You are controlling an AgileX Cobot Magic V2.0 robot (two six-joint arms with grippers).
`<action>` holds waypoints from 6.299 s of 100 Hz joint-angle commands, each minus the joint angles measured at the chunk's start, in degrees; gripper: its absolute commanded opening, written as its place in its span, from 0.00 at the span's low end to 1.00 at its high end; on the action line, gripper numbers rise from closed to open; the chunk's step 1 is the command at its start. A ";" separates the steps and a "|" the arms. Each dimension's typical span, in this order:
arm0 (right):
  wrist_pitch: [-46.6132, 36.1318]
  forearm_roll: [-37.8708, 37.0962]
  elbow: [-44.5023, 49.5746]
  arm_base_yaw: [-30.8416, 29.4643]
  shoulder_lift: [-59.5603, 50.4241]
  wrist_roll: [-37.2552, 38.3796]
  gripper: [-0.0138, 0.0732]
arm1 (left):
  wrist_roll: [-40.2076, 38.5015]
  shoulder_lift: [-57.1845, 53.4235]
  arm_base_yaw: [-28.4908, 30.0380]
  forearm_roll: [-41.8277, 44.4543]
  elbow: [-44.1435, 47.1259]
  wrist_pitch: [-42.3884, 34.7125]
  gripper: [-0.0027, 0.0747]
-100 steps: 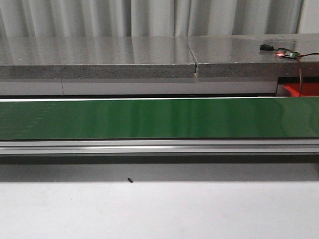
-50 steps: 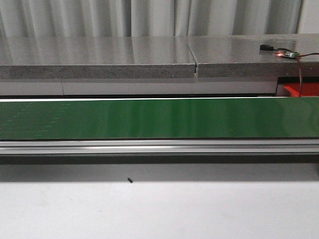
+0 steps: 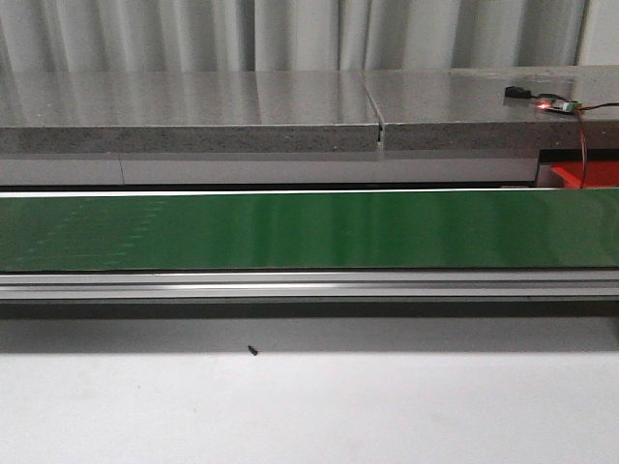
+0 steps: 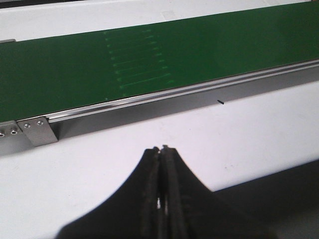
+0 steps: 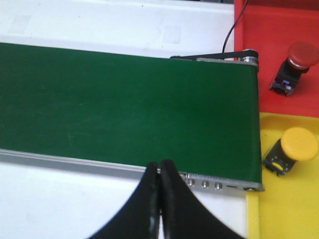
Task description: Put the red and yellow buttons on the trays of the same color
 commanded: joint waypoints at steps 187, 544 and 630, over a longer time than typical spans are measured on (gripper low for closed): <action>-3.02 -1.14 7.09 0.17 -15.31 0.25 0.09 | -3.10 7.93 9.59 2.88 0.07 -5.82 0.01; -3.02 -1.14 7.09 0.17 -15.31 0.25 0.09 | -8.83 67.75 41.76 0.33 -40.92 -3.42 0.30; -3.02 -1.14 7.09 0.17 -15.31 0.25 0.09 | -8.83 70.99 29.09 -0.62 -40.81 -1.44 0.31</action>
